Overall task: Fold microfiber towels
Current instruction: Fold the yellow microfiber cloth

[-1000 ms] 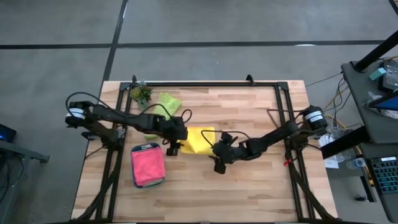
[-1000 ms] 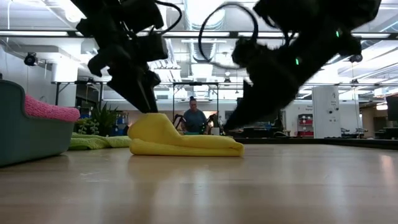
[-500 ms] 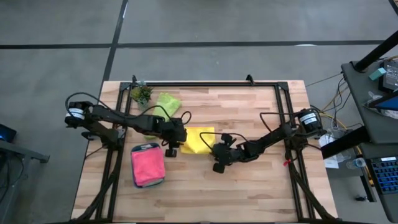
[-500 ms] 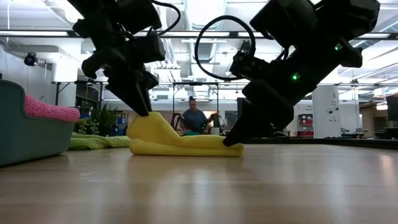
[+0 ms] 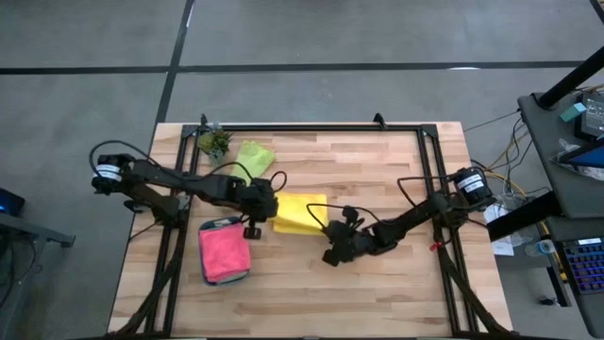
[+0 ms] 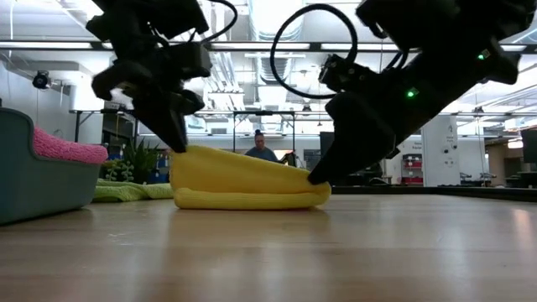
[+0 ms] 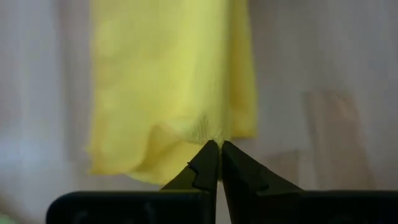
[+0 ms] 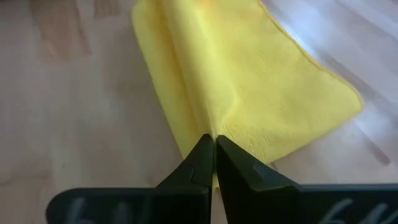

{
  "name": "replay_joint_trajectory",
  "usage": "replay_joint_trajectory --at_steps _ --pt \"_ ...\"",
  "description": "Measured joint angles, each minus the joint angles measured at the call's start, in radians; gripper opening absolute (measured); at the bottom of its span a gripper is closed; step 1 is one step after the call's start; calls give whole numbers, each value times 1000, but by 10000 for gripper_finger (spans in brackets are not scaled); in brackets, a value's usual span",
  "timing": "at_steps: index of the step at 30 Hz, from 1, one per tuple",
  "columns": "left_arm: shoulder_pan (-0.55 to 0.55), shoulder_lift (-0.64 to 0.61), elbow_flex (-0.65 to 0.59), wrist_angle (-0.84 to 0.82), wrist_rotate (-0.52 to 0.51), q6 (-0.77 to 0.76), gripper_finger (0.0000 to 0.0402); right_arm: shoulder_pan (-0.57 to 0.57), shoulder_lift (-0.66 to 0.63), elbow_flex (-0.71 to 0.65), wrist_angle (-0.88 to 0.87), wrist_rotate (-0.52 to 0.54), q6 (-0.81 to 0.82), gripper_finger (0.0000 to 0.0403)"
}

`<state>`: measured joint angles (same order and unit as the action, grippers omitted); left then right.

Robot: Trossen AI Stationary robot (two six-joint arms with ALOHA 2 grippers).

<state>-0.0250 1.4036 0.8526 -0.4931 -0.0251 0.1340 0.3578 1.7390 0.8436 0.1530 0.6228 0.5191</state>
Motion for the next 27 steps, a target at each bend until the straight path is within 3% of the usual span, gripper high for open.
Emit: replay_joint_trajectory --at_steps 5,14,18,27 --pt "-35 14 -49 35 73 -51 2 9 0 0 -27 3 65 9" --pt "-49 30 -68 75 81 -102 8 11 0 -2 -36 -2 105 9" --pt "-49 30 -70 62 87 -112 49 15 0 -3 -52 -2 126 9" --pt "-49 20 -31 -83 104 -117 187 20 0 -3 -45 -47 121 10"
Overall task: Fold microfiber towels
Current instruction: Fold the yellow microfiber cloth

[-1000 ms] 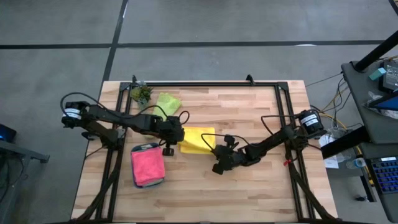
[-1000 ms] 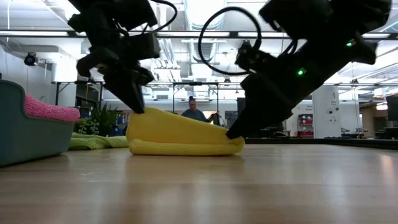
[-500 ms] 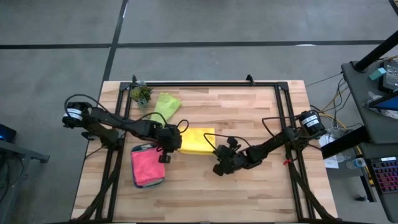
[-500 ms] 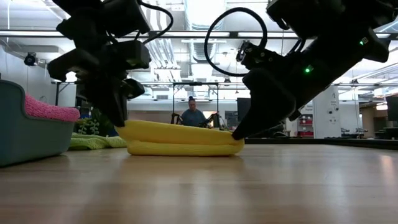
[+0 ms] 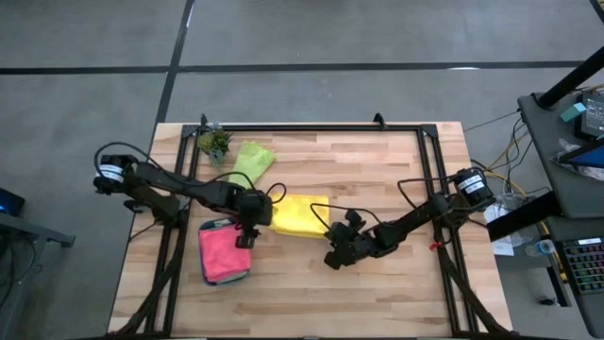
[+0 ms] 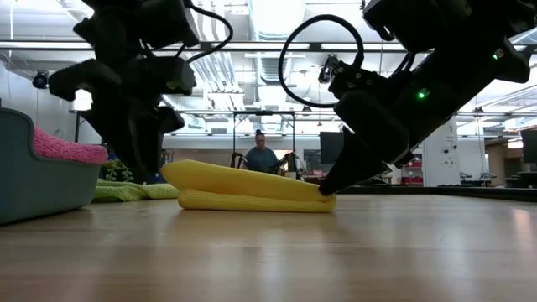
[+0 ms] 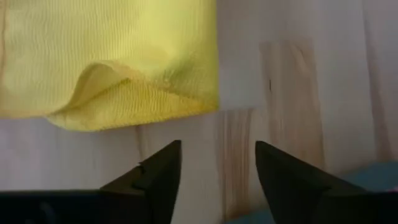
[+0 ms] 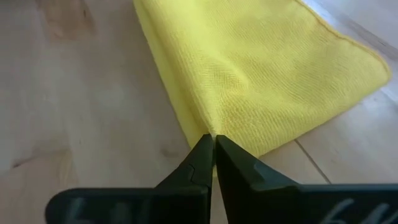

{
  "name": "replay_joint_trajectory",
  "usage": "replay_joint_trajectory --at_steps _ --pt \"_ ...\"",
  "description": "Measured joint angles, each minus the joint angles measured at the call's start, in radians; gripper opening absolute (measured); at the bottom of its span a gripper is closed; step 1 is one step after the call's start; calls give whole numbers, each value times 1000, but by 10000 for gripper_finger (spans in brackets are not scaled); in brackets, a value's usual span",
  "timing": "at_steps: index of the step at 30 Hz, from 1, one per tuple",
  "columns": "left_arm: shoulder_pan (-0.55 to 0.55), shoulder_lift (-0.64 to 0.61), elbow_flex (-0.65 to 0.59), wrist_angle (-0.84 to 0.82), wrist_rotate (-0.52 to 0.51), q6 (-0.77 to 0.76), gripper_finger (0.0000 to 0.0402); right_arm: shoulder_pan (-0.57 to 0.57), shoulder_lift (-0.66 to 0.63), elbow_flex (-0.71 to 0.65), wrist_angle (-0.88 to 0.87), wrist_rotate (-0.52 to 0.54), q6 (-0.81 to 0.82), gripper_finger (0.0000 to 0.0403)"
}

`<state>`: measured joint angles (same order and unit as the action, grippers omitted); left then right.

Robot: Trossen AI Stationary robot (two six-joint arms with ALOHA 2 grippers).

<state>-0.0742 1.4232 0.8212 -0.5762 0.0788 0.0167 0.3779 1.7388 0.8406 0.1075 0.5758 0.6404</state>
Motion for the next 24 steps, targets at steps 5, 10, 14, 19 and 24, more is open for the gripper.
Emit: replay_joint_trajectory --at_steps 5,10,14,19,24 --pt "0 -8 65 -57 -3 48 211 0 -1 4 1 -1 -5 40" --pt "0 -9 74 23 -9 49 212 0 -10 5 2 -1 -14 93" --pt "0 -4 47 130 -11 48 212 0 -9 5 -1 0 -54 122" --pt "-3 9 39 211 -13 43 212 -1 -4 5 0 11 -76 101" --pt "-46 5 51 217 -13 42 210 -5 -4 5 11 19 -128 36"
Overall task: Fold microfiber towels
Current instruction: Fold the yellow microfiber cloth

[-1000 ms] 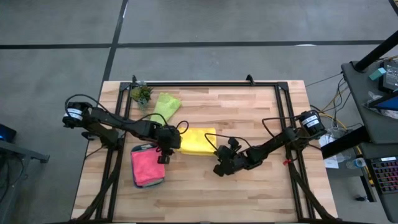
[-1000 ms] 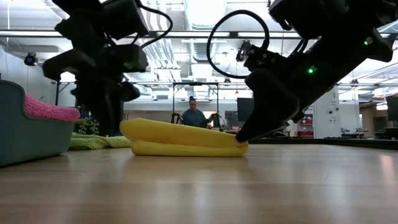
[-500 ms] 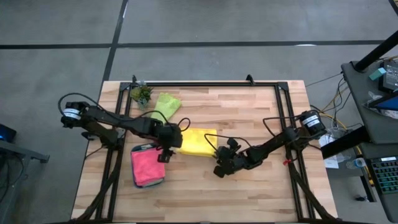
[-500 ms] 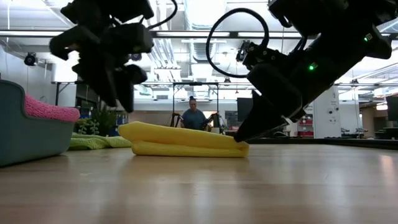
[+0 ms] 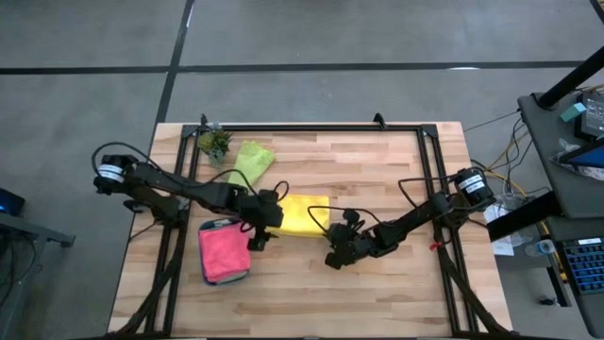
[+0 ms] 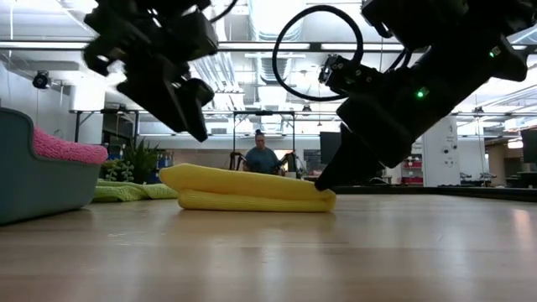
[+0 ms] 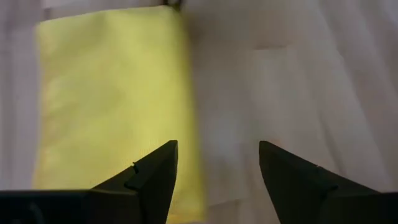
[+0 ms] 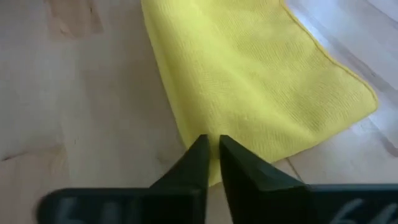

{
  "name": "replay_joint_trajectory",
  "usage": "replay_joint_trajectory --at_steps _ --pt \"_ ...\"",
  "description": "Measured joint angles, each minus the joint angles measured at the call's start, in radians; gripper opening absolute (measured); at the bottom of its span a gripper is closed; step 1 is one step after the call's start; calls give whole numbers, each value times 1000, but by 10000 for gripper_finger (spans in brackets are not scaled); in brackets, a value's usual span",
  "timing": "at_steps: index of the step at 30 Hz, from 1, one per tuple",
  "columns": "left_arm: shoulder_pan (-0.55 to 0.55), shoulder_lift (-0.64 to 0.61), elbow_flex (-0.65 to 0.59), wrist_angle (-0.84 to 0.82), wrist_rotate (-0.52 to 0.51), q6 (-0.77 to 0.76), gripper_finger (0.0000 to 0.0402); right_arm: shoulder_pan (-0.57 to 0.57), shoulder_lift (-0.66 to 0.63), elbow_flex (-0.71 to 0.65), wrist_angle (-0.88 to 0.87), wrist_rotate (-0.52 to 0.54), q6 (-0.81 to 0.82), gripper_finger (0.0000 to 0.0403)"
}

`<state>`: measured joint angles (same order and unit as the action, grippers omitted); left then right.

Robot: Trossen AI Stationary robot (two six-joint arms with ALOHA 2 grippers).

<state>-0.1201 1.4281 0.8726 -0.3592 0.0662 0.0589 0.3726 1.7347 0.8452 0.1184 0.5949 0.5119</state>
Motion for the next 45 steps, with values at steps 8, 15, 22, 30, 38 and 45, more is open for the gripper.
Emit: replay_joint_trajectory --at_steps 8,15,22,30,38,45 --pt "-140 17 -2 11 -84 -2 152 -17 -6 0 8 19 1 9" --pt "-165 93 -5 40 -230 -61 48 -13 -36 8 20 23 33 9" --pt "-206 204 -2 52 -249 -125 7 0 -40 18 19 -53 64 12" --pt "-248 224 -6 52 -453 -130 1 25 -40 18 13 -54 48 79" --pt "-234 249 -14 63 -496 -105 0 24 17 18 64 -44 -105 154" --pt "-233 302 -13 73 -505 -105 0 24 55 17 86 33 -117 141"
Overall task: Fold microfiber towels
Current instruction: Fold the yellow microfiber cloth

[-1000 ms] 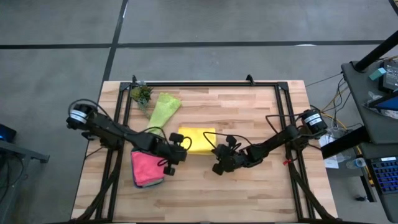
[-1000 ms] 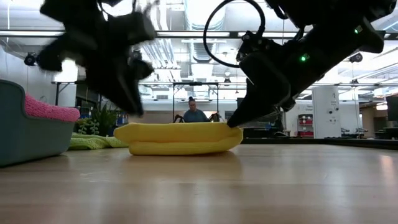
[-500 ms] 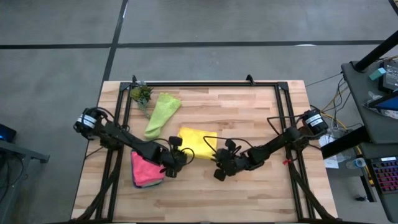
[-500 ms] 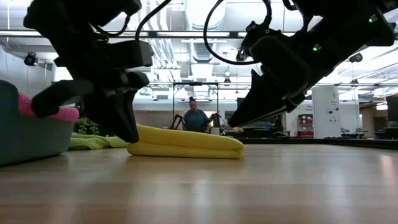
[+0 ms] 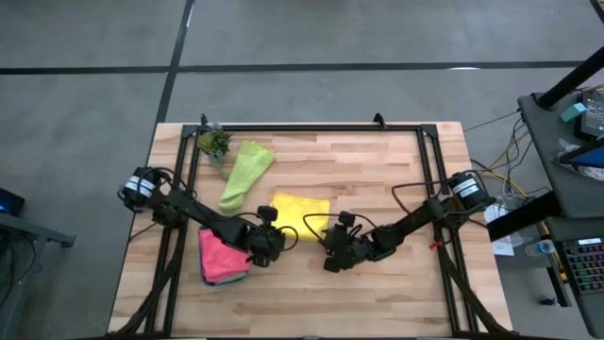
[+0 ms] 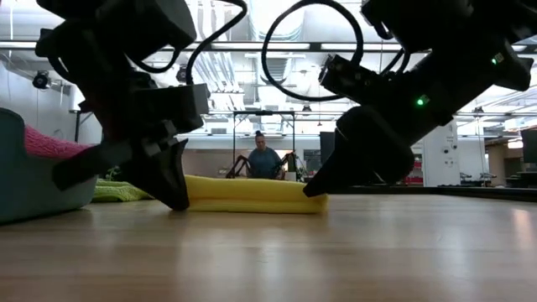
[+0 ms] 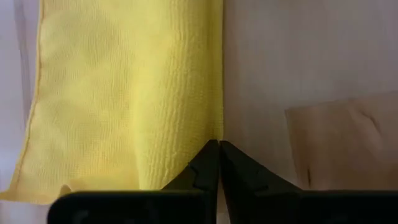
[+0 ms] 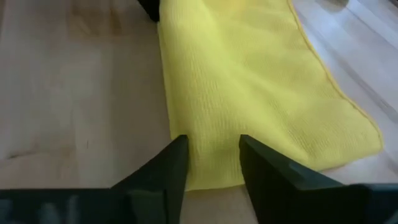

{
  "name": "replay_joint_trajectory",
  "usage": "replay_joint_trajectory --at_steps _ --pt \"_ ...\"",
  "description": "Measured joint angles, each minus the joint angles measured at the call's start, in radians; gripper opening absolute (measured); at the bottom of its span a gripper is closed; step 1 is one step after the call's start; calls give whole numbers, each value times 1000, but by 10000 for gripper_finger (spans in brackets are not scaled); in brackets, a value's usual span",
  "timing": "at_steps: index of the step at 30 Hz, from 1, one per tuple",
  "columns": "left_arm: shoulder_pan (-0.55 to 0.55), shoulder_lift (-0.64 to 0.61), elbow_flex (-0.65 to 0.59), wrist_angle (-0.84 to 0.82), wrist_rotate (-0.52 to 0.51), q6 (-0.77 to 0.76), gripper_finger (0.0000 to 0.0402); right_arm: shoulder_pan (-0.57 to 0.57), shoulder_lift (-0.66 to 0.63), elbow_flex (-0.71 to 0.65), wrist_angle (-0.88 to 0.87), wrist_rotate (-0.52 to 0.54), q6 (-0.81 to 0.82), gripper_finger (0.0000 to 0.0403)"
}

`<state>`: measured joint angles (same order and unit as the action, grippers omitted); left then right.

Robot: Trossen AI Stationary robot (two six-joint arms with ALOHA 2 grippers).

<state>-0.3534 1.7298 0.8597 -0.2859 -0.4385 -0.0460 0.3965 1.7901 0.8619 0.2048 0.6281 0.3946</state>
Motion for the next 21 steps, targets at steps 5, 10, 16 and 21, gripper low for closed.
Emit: replay_joint_trajectory --at_steps 5,10,16,21 --pt "0 15 2 8 -11 0 0 -1 2 0 -5 -7 -13 76" --pt "0 6 1 3 -10 0 0 5 3 0 -8 -7 -12 15" --pt "6 1 0 -29 -10 1 0 35 -39 0 -49 1 1 9" --pt "7 1 0 -39 -12 1 0 55 -54 0 -71 4 15 9"
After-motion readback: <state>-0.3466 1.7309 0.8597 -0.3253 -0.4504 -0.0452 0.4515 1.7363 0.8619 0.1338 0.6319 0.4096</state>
